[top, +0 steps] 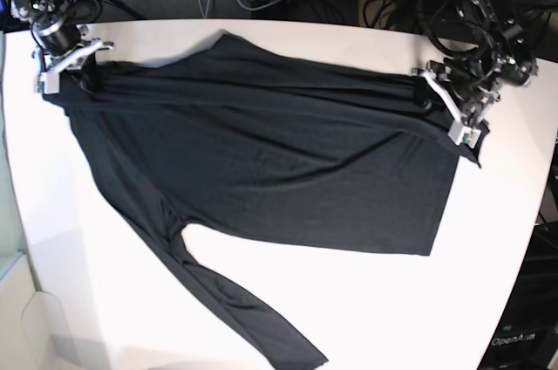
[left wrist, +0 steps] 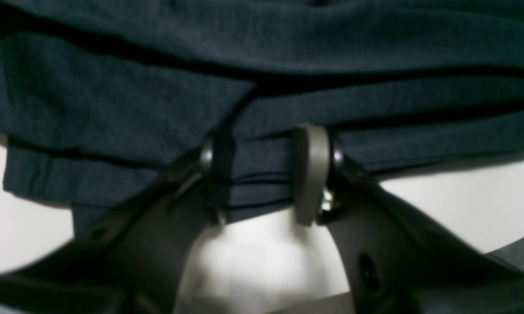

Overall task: Fold the T-shirt properly
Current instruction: 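Drag the held collar edge back toward the table edge with both grippers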

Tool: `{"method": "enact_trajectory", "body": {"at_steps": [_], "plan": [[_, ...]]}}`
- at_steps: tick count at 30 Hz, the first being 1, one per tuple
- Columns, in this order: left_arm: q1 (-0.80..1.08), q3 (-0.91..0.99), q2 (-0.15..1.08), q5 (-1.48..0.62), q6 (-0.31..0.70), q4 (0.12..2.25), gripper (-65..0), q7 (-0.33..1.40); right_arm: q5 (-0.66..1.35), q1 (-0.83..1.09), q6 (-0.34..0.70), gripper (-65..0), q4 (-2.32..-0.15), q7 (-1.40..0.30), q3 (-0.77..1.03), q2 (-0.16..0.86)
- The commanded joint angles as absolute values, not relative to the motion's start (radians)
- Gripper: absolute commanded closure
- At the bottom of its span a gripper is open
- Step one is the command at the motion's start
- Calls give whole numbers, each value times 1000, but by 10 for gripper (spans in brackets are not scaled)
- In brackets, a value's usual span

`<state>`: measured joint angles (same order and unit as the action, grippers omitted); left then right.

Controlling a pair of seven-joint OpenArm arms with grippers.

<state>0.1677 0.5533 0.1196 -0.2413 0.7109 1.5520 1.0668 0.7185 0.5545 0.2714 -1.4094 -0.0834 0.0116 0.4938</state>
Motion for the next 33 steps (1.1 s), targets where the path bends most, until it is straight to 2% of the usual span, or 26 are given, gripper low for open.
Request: {"method": "enact_trajectory", "body": {"at_steps": [1,5,13,24,33], "plan": [[200,555,125,-150,698,1538,-226,1184,671,593,240,0,-1391,-211,5,506],[220,555,125,-150,698,1541,-226,1184,671,613,240,0,-1391,-196,7,509],[292,555,119,-150,698,1687,-225,1188,671,618,240,0,-1395,-194,22,509],[283,613,119,-150,698,1699,-225,1188,671,616,240,0,-1400,-194,62,509],[223,613,124,-151,698,1699,-226,1194,671,615,257,0,-1483,-196,97,544]]}}
